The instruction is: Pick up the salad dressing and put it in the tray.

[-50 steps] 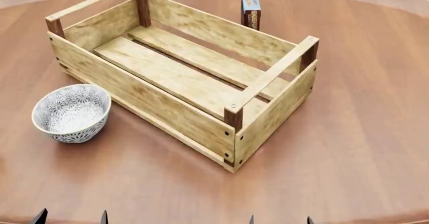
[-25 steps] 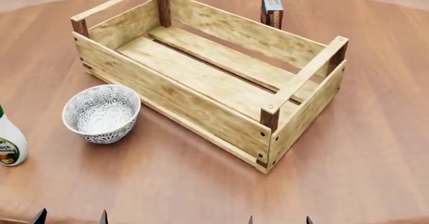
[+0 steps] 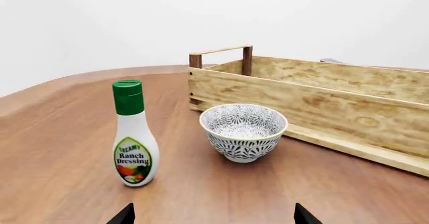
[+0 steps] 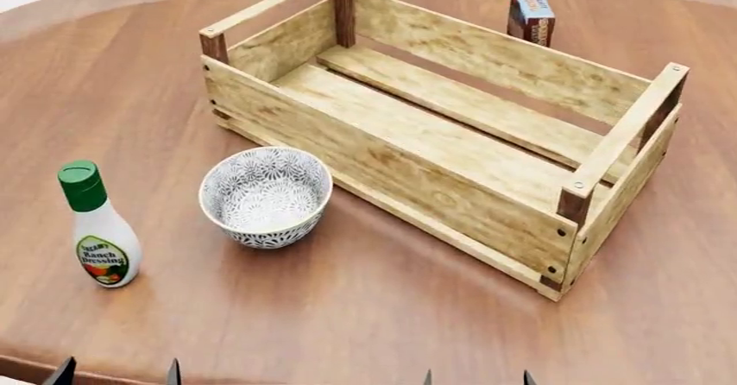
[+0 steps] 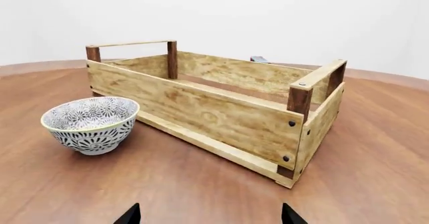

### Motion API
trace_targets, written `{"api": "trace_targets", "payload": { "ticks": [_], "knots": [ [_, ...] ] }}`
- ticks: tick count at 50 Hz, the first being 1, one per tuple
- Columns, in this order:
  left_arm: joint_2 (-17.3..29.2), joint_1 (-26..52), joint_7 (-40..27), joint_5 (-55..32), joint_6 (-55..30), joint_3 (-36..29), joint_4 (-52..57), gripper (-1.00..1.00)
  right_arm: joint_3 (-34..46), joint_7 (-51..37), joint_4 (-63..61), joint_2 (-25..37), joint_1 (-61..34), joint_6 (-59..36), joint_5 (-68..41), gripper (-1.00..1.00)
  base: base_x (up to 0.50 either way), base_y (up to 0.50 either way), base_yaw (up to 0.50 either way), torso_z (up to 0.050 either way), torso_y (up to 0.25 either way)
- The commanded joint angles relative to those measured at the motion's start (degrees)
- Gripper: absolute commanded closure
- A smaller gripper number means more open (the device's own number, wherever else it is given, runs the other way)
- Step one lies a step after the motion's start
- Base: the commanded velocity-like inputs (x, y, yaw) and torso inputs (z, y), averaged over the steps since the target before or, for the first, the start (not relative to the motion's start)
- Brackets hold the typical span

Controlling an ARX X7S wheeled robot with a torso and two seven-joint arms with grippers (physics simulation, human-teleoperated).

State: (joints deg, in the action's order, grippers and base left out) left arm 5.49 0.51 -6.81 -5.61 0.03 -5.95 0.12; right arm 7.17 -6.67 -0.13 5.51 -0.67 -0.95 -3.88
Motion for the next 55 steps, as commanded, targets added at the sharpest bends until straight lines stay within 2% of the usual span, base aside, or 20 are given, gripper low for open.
{"api": "trace_targets", "payload": {
  "ticks": [1, 5, 6, 9, 14, 18, 19, 22, 27, 32, 36, 55],
  "knots": [
    [0.4, 0.6, -1.6, -0.9, -1.7, -0.3, -0.3, -1.00, 1.5, -2.1, 0.1, 1.0, -0.7, -2.7, 1.6, -1.00, 0.00, 0.00, 0.00, 0.000, 0.000],
    [0.8, 1.6, -3.4, -0.2, -4.7, -0.2, 1.0, -1.00, 1.2, -3.1, -0.1, 1.3, -1.5, -2.8, 2.0, -1.00, 0.11, 0.00, 0.00, 0.000, 0.000],
    [1.4, 2.0, -2.2, -1.8, -8.8, -0.5, 3.3, -1.00, 1.1, -3.0, -1.4, 1.5, -1.8, -4.1, 1.7, -1.00, 0.50, 0.00, 0.00, 0.000, 0.000],
    [1.8, 3.0, -3.1, -1.1, -10.0, -0.7, 5.2, -1.00, 1.2, -3.1, -4.7, 1.8, -2.4, -8.3, 1.3, -1.00, 0.50, 0.00, 0.00, 0.000, 0.000],
    [4.5, 5.9, -1.5, -4.3, -20.2, -0.5, 16.7, -1.00, 0.5, -4.1, -14.0, 3.0, -5.4, -15.9, 1.4, -1.00, 0.50, 0.00, 0.00, 0.000, 0.000],
    [5.7, 7.1, -2.1, -3.9, -23.4, -0.7, 21.5, -1.00, -0.1, -3.7, -19.2, 3.9, -6.9, -20.3, 0.5, -1.00, 0.50, 0.00, 0.00, 0.000, 0.000],
    [6.1, 7.8, -2.1, -5.2, -25.9, 0.0, 24.7, -1.00, -0.6, -3.8, -22.4, 4.3, -7.9, -24.1, 0.2, -1.00, 0.50, 0.00, 0.00, 0.000, 0.000],
    [6.8, 9.4, -2.3, -7.4, -29.8, 1.6, 30.7, -1.00, -2.3, -3.7, -27.7, 5.1, -9.4, -27.6, -1.4, -1.00, 0.50, 0.00, 0.00, 0.000, 0.000],
    [7.8, 11.6, -2.9, -9.2, -34.8, 2.9, 35.8, -1.00, -4.5, -3.8, -32.7, 5.7, -11.4, -30.5, -3.4, -1.00, 0.50, 0.00, 0.00, 0.000, 0.000],
    [8.4, 14.1, -3.3, -10.2, -36.6, 4.0, 38.7, -1.00, -5.7, -3.4, -36.9, 6.5, -14.1, -33.8, -5.3, -1.00, 0.50, 0.00, 0.00, 0.000, 0.000],
    [8.6, 14.7, -3.5, -10.5, -37.0, 4.0, 39.2, -1.00, -5.0, -3.9, -37.0, 7.0, -14.6, -32.7, -4.2, -1.00, 0.50, 0.00, 0.00, 0.000, 0.000],
    [8.8, 14.7, -4.0, -10.0, -34.0, 4.1, 38.2, -1.00, -7.5, -4.7, -36.5, 6.9, -17.6, -34.6, -6.6, -1.00, 0.50, 0.00, 0.00, 0.000, 0.001]
  ]
}}
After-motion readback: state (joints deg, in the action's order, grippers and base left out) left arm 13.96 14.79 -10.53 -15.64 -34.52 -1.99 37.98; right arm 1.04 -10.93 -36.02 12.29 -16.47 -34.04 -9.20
